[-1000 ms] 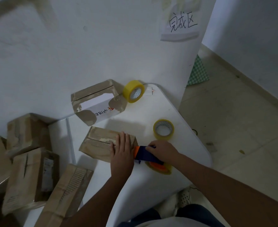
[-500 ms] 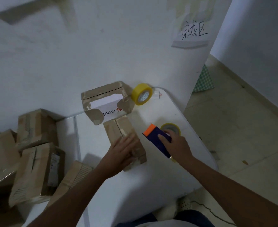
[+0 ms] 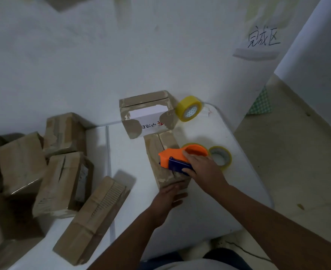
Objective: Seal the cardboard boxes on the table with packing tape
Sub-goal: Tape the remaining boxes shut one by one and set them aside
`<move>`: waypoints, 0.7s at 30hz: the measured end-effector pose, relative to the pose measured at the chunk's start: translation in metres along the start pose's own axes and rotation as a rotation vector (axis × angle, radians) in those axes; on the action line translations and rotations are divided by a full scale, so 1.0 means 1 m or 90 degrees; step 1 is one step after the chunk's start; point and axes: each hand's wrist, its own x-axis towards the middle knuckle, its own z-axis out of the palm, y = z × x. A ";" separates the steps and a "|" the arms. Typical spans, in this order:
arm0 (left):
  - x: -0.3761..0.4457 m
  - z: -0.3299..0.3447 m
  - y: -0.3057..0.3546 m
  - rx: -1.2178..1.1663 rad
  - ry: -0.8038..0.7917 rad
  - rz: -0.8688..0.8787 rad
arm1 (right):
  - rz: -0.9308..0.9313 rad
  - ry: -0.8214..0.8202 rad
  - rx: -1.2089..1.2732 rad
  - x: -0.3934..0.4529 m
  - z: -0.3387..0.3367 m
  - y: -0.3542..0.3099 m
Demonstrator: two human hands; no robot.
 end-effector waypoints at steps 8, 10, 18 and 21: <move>0.009 -0.033 -0.013 0.018 0.104 -0.105 | -0.020 0.016 -0.003 -0.002 0.001 -0.009; 0.006 -0.049 -0.004 0.124 0.124 -0.112 | 0.005 0.004 0.033 0.000 -0.005 -0.007; -0.009 -0.056 0.018 0.387 0.098 0.169 | 0.089 -0.008 0.210 0.003 -0.023 -0.002; 0.001 -0.059 0.014 0.531 0.122 0.293 | 0.107 -0.003 0.265 -0.001 -0.035 -0.002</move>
